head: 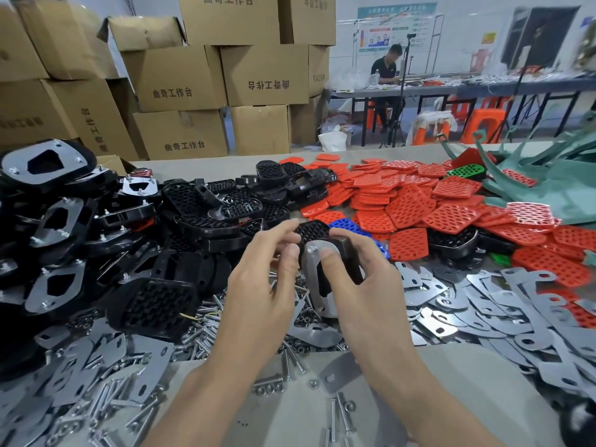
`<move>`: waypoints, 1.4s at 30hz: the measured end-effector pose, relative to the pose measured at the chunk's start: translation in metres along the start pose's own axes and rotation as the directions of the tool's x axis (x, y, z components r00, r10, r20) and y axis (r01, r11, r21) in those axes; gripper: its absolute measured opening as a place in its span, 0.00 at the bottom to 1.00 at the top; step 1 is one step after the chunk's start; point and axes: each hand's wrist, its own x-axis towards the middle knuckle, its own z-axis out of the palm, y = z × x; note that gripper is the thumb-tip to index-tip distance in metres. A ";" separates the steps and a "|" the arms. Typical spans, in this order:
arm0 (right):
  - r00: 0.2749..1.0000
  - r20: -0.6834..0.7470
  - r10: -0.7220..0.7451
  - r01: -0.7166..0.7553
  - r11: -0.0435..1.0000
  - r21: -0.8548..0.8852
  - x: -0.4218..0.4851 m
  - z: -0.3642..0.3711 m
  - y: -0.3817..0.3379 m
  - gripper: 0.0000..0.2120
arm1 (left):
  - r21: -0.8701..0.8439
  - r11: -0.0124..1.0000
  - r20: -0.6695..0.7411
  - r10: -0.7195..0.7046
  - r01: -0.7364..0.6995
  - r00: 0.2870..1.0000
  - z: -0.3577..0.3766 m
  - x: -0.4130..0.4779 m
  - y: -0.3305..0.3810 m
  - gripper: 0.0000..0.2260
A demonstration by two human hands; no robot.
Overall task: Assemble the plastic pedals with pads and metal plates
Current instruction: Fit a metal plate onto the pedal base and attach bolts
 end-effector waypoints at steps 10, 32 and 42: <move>0.970 -0.042 -0.240 0.216 0.926 -0.308 -0.008 0.001 0.004 0.15 | -0.263 0.910 0.034 -0.325 0.322 0.945 0.009 -0.008 0.022 0.07; 0.975 0.022 -0.221 0.213 0.902 -0.376 -0.011 0.001 0.010 0.11 | 0.058 0.994 0.048 -0.101 0.098 0.994 0.001 -0.013 0.014 0.10; 0.983 0.042 -0.178 0.182 0.925 -0.335 -0.011 0.003 0.009 0.12 | -0.142 0.945 0.025 -0.294 0.295 0.955 0.004 -0.014 0.016 0.09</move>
